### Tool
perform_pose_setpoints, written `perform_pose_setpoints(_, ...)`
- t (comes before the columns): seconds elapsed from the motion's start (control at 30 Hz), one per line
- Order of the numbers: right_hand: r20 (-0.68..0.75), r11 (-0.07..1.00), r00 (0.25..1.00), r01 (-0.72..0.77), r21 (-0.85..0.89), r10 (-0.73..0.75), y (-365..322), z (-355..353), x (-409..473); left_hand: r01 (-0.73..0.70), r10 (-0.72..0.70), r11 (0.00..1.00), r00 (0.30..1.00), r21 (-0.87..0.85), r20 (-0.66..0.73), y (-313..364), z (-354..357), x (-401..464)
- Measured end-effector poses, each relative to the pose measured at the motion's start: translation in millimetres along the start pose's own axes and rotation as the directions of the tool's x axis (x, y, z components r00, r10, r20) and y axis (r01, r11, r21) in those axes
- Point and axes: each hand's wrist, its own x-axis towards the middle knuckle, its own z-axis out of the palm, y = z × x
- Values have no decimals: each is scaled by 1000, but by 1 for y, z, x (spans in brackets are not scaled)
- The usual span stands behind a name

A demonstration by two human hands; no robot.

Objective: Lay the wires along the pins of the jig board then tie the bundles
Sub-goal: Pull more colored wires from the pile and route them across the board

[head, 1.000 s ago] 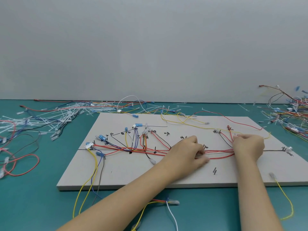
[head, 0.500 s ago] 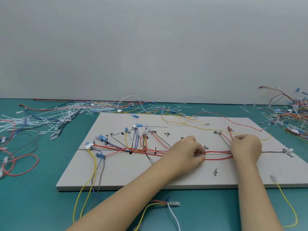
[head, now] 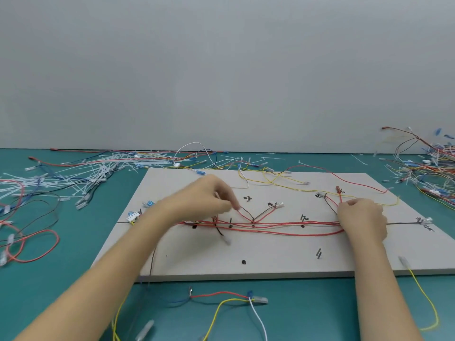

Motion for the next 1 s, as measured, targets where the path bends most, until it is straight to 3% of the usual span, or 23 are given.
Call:
perform_pose_setpoints(0.2, -160, 968, 984, 119, 219, -84, -14, 6, -10, 181, -169, 952, 983, 248, -69, -41, -69, -33)
perform_pose_setpoints(0.37, -154, 948, 978, 176, 267, -138, -17, 9, -13, 262, -306, 889, 950, 375, 62, -63, -74, -41)
perform_pose_setpoints(0.67, -64, 932, 979, 204, 300, -194, -20, 11, -19, 277, -304, 948, 933, 157, 192, -77, -77, -51)
perform_pose_setpoints(1.0, -36, 897, 956, 285, 337, -290, -33, 24, -34, 277, -294, 955, 935, 109, 198, -80, -76, -56)
